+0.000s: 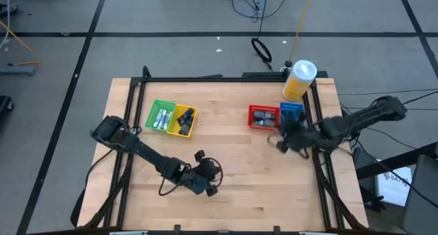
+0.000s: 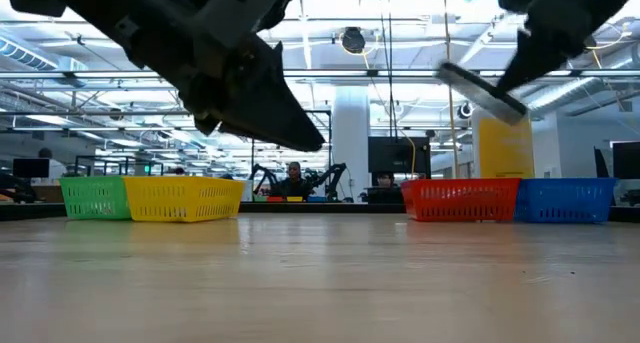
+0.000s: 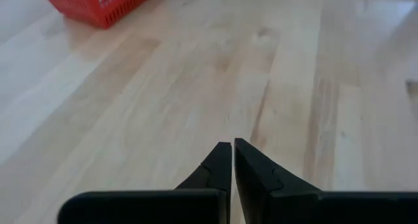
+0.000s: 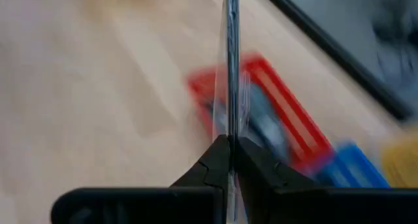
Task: Pick & Place Travel size toiletries
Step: Put the comb into the blue bin, then return to Home Position
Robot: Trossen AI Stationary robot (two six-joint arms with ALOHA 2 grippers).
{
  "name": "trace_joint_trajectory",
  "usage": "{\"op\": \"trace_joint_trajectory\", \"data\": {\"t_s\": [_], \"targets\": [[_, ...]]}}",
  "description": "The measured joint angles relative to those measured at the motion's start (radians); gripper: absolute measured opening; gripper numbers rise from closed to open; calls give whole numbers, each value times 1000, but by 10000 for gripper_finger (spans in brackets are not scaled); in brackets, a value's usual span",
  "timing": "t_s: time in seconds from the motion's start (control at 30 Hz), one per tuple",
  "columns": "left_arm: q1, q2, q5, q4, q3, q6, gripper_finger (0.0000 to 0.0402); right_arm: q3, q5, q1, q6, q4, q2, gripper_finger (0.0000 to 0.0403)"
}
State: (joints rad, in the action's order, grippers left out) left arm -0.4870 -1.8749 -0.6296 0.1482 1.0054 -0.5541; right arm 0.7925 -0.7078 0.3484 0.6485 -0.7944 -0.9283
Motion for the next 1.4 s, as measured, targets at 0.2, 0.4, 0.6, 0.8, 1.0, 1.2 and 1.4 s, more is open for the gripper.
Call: {"op": "trace_joint_trajectory", "data": {"t_s": [0.2,0.4,0.6,0.8,1.0,1.2,1.4], "targets": [[1,-40,2,44,0,-1,21,0,123,-281,199,-323,77,13],[3,-46,5,71,0,11,21,-31,222,-484,176,-345,20,13],[2,-46,9,72,0,10,21,-85,341,-604,146,-335,-83,13],[2,-46,27,73,0,21,21,-99,345,-658,86,-269,-160,29],[2,-46,27,73,0,21,21,-99,346,-673,-1,-201,-185,88],[2,-46,27,73,0,22,21,-99,348,-673,-100,-154,-152,168],[2,-46,28,73,0,22,21,-100,538,-620,-195,-11,-52,206]]}}
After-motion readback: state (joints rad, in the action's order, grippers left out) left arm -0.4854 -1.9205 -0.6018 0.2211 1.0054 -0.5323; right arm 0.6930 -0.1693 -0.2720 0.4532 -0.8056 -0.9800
